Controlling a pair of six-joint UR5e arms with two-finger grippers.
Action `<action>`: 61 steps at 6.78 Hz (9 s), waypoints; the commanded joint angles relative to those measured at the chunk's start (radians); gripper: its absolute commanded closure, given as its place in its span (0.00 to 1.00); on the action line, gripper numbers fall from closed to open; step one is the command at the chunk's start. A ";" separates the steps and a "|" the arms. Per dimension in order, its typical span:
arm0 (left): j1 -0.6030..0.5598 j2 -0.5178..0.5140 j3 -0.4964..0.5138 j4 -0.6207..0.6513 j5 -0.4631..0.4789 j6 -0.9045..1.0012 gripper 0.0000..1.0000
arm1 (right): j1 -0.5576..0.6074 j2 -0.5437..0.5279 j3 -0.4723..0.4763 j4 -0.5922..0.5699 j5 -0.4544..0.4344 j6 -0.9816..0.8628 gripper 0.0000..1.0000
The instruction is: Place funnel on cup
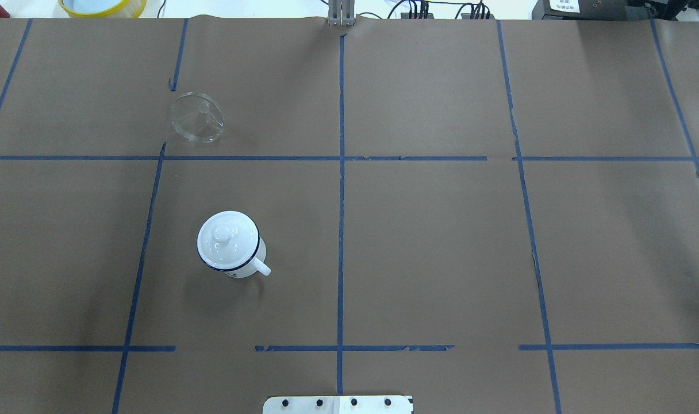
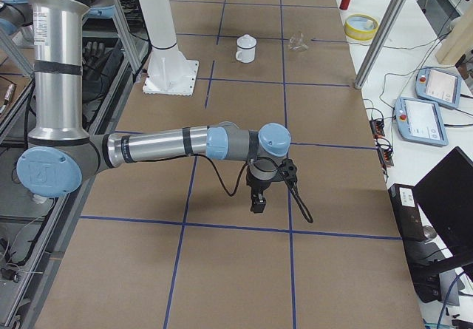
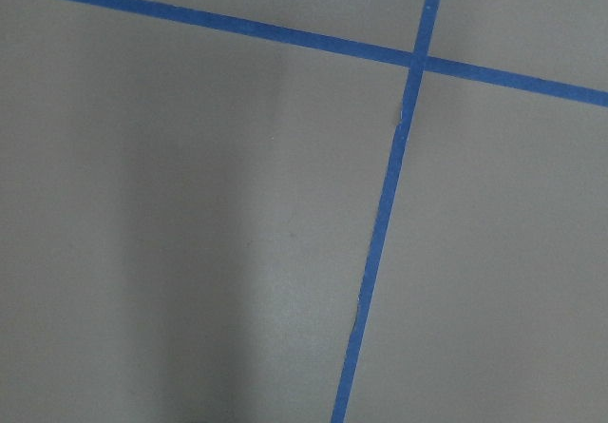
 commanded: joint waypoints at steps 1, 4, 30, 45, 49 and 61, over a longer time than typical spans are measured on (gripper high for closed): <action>-0.001 0.002 0.001 -0.006 0.000 0.002 0.00 | 0.000 0.000 0.001 0.000 0.000 0.000 0.00; 0.002 -0.030 -0.003 -0.004 0.000 -0.011 0.00 | 0.000 0.000 0.001 0.000 0.000 0.000 0.00; 1.033 -0.512 -0.301 0.068 0.319 -1.365 0.11 | 0.000 0.000 0.001 0.000 0.000 0.000 0.00; 0.993 -0.524 -0.460 0.250 0.311 -1.355 1.00 | 0.000 0.000 0.001 0.000 0.000 0.000 0.00; 0.872 -0.380 -0.557 0.266 0.316 -1.125 1.00 | 0.000 0.000 0.000 -0.002 0.000 0.000 0.00; 0.907 -0.341 -0.092 -0.231 0.318 -1.140 0.01 | 0.000 0.000 0.001 0.000 0.000 0.000 0.00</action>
